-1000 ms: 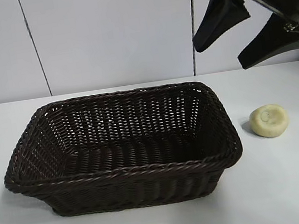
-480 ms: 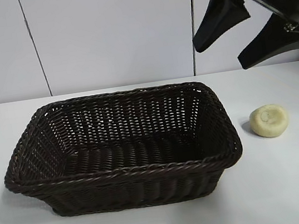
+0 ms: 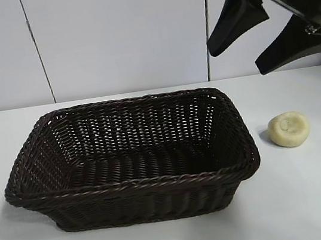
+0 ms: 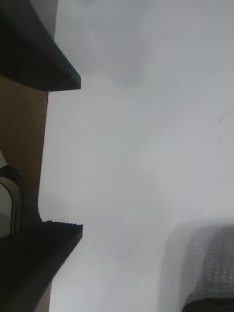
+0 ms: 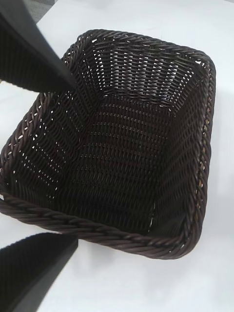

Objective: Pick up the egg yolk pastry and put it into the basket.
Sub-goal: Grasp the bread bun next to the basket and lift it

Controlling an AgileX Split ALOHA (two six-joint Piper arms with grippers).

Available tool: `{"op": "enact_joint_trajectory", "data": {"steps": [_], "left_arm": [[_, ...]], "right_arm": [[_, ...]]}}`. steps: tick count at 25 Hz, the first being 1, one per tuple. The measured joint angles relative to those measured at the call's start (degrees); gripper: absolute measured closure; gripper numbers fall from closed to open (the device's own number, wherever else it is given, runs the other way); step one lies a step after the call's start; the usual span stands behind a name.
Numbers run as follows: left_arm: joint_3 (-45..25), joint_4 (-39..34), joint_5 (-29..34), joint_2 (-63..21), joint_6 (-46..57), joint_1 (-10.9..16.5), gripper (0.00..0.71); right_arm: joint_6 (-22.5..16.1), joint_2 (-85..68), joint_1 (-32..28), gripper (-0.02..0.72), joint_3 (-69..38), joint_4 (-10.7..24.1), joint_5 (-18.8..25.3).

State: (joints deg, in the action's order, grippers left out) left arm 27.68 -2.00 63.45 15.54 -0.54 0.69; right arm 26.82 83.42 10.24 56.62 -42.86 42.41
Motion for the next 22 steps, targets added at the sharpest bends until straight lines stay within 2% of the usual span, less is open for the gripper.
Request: {"op": "enact_joint_trajectory", "data": {"steps": [7,10,12,15,22], "left_arm": [[0.0,0.0,0.6,-15.4,0.0,0.0,0.168],[0.1,0.0,0.9,-16.3,0.0,0.0,0.168],[0.1,0.0,0.9,-16.3,0.0,0.0,0.168],[0.1,0.0,0.9,-16.3,0.0,0.0,0.168],[0.1,0.0,0.9,-16.3,0.0,0.0,0.168]], "right_arm": [[-0.7,0.0,0.0,0.136,0.0,0.0,0.2],[-1.4,0.0,0.0,0.136,0.0,0.3,0.4],[-2.8,0.1,0.0,0.136,0.5,1.8,1.0],[-7.3,0.6,-0.4,0.136,2.7,6.2,2.7],[-17.5,4.9,-5.1,0.136,10.6,19.3,8.1]]}}
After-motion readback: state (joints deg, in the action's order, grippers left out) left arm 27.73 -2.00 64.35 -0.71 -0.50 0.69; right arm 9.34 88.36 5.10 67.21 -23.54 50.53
